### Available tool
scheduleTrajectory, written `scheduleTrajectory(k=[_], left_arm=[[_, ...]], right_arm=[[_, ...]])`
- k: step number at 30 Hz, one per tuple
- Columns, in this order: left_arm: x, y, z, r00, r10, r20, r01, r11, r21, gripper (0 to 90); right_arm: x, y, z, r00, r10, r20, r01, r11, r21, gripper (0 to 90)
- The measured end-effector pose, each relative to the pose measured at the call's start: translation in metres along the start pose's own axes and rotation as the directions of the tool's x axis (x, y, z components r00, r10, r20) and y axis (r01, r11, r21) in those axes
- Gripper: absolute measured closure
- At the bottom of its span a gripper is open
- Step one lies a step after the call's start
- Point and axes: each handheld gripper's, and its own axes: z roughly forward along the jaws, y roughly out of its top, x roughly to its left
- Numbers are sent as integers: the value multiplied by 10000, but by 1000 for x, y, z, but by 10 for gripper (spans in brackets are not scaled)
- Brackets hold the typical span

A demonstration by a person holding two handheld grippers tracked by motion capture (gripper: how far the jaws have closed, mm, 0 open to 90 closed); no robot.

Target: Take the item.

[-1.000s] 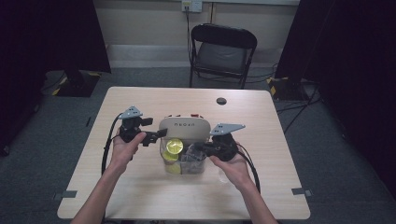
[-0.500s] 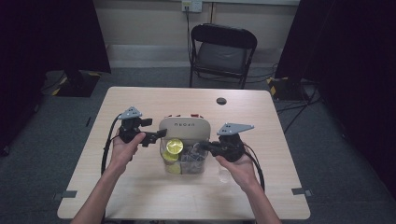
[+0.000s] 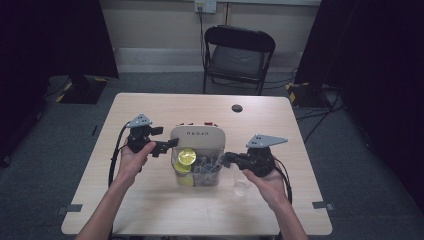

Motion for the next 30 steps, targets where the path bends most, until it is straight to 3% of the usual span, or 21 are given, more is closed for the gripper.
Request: scheduleTrajectory(k=[12, 19, 30], left_arm=[[-1, 0, 0, 10000, 18, -27, -18, 10000, 54, 150], [-1, 0, 1, 10000, 55, -47, -54, 10000, 81, 151], [-1, 0, 1, 10000, 62, -22, -62, 9999, 97, 149]], right_arm=[[-4, -7, -21, 9991, 52, 427, -48, 10000, -88, 900], [-9, -20, -33, 9967, 135, 802, -138, 9999, 38, 900], [-14, -37, -35, 9950, 371, 929, -402, 9987, 322, 900]])
